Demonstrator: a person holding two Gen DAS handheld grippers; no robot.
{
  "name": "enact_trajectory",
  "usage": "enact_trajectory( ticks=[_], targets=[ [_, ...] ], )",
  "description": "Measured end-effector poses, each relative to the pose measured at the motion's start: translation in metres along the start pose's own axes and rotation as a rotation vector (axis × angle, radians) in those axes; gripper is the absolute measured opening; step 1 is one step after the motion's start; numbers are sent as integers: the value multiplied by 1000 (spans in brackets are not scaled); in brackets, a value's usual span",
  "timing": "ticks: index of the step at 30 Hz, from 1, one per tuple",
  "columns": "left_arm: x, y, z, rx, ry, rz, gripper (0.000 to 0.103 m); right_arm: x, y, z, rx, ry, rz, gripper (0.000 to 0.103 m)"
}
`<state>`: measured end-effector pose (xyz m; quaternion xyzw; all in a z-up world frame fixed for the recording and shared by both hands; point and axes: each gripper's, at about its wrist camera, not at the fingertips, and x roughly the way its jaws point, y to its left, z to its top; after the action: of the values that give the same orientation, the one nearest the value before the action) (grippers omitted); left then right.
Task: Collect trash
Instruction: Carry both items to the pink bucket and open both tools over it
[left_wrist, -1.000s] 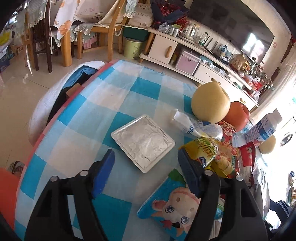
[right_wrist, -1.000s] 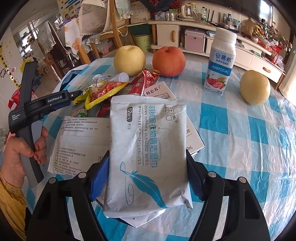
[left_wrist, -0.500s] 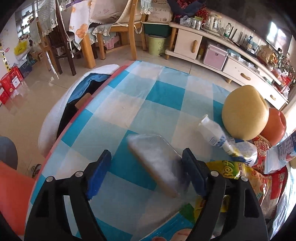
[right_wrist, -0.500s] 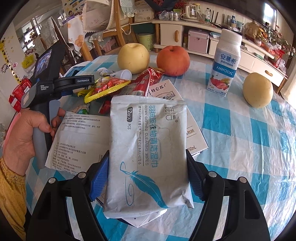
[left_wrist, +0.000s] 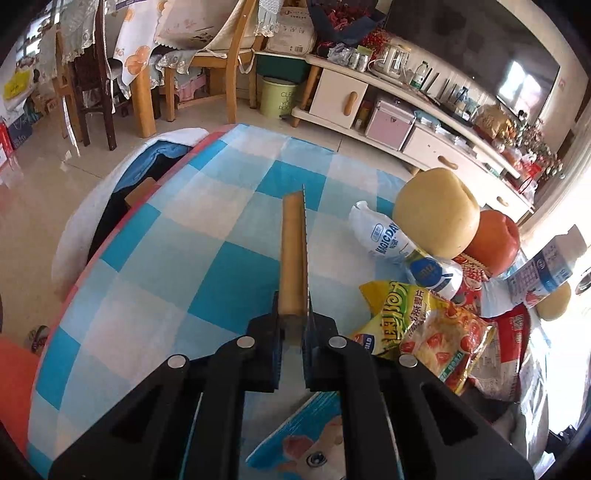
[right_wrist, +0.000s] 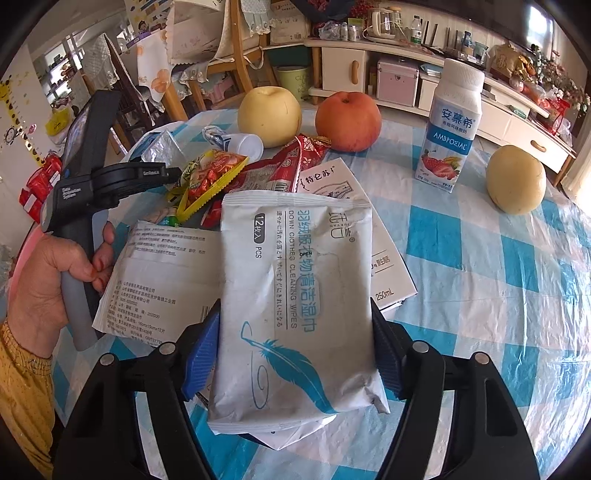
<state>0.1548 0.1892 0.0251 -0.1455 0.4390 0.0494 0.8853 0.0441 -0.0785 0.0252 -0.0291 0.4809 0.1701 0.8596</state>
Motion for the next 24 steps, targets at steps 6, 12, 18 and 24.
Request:
enact_trajectory(
  ticks=[6,12,18,24],
  targets=[
    [-44,16,-8,-26,-64,-94,10,-5,0,-2,-4,-9,-8,66],
    [-88,31,-25,-33,-111,-121,10,-25,2,-1,15,-60,2,64],
    [-130,50,-50,-57,-159,-105,10,-52,22,4,24,-126,54,63],
    [-174,93,-71,-150,-221,-51,10,-77,66,10,-6,-178,133,63]
  ],
)
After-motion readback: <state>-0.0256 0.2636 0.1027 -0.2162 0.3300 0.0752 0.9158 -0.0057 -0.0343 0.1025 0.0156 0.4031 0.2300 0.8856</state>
